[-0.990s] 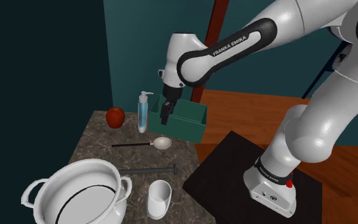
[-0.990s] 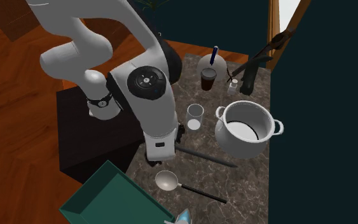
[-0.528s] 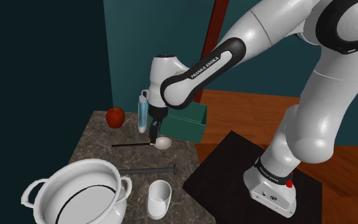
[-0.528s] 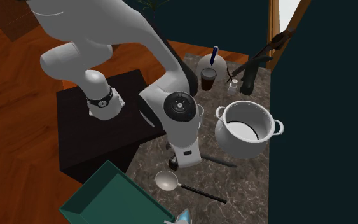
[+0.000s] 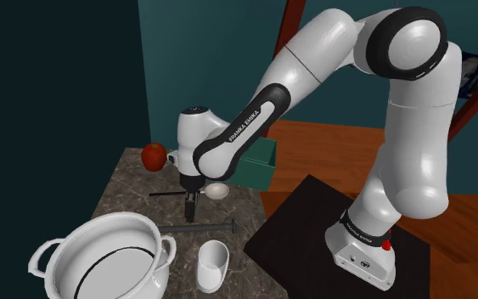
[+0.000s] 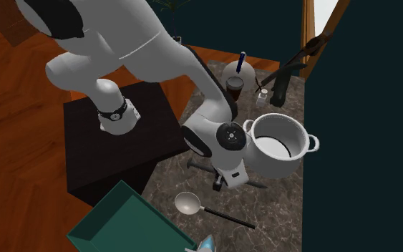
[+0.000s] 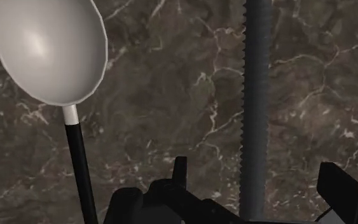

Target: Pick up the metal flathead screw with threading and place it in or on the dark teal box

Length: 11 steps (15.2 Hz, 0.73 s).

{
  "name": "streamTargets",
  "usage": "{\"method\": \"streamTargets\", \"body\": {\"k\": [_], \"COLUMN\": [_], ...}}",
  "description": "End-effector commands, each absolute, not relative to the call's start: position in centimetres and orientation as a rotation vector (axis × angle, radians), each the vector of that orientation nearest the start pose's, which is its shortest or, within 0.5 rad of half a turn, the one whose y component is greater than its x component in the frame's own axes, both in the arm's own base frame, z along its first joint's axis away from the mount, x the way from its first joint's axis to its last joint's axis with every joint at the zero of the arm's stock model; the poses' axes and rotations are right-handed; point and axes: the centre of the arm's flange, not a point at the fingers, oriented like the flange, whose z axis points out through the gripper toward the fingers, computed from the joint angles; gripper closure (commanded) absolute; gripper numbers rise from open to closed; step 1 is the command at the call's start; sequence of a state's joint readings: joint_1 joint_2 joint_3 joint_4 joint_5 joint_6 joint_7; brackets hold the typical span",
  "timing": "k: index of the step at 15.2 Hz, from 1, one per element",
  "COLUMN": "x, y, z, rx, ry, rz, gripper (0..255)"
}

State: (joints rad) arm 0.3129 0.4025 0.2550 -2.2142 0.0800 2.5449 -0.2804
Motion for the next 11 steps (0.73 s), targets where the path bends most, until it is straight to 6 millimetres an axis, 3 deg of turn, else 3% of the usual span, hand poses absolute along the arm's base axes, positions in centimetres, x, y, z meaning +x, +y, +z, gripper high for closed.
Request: {"method": "streamTargets", "body": {"k": [1,9,11], "x": [45.7,45.1,45.0], "y": [31.2,32.2,32.2], "z": [17.5,13.1,12.8], "rx": [-2.757,-2.745,-2.745], "ry": [-1.18,-1.202,-1.202], "rz": [0.139,0.145,0.145], "gripper": [0,0,0]}}
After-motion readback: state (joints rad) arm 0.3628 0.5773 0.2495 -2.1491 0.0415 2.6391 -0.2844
